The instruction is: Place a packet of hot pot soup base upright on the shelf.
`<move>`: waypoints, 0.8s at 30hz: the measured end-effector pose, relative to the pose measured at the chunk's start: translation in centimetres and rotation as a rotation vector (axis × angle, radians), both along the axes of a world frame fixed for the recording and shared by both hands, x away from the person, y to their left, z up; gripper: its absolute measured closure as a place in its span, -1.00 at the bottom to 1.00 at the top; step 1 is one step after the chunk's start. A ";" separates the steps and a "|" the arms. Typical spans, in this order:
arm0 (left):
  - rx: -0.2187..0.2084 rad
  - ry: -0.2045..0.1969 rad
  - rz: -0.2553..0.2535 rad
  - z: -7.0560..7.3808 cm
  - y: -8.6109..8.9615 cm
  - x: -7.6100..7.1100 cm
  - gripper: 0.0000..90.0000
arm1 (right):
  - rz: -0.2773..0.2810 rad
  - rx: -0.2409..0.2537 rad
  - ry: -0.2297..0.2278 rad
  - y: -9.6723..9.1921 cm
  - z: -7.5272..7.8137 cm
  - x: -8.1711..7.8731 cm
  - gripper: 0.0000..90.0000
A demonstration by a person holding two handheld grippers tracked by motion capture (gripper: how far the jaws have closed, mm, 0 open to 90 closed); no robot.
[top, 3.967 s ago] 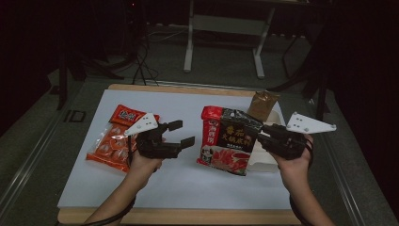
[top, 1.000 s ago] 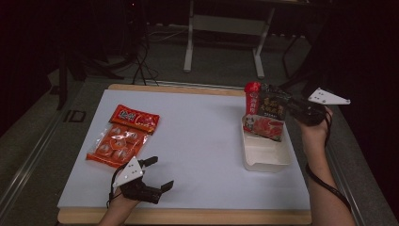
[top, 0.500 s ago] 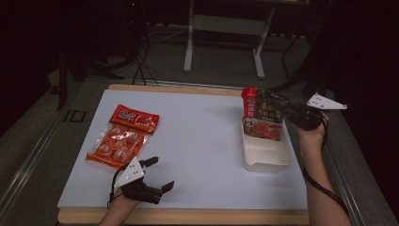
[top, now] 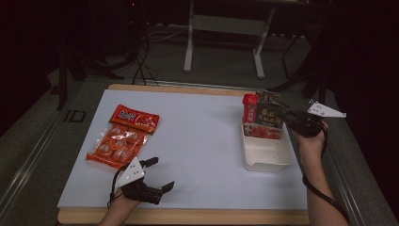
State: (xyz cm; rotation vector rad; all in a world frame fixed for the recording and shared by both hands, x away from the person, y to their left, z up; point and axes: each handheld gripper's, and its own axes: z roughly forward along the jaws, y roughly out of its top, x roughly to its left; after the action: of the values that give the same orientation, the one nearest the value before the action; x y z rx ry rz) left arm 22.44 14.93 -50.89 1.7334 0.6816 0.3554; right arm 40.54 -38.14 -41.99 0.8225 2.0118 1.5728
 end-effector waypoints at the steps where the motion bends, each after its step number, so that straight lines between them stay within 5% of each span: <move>1: 0.000 0.000 0.000 0.0 0.0 0.0 -0.97 | 0.000 0.000 0.000 0.0 0.0 0.0 0.55; 9: -0.006 0.002 -0.002 -0.1 0.1 0.1 -0.97 | -0.062 -0.083 0.070 0.8 1.5 -0.8 0.40; 13: -0.005 0.007 -0.004 -0.1 0.0 0.1 -0.97 | -0.066 -0.113 0.068 1.2 1.7 -1.1 0.38; 20: -0.009 0.013 -0.003 -0.1 0.1 0.1 -0.97 | -0.063 -0.038 0.099 0.0 1.2 -0.9 0.36; 24: 0.000 0.014 0.004 -0.2 0.1 0.2 -0.97 | -0.077 0.012 0.088 -0.8 1.7 -1.3 0.05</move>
State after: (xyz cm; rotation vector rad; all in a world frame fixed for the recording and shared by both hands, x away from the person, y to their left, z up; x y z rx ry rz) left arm 22.59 15.00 -51.05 1.7360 0.6952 0.3460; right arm 39.24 -38.95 -40.31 0.9784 2.0082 1.5310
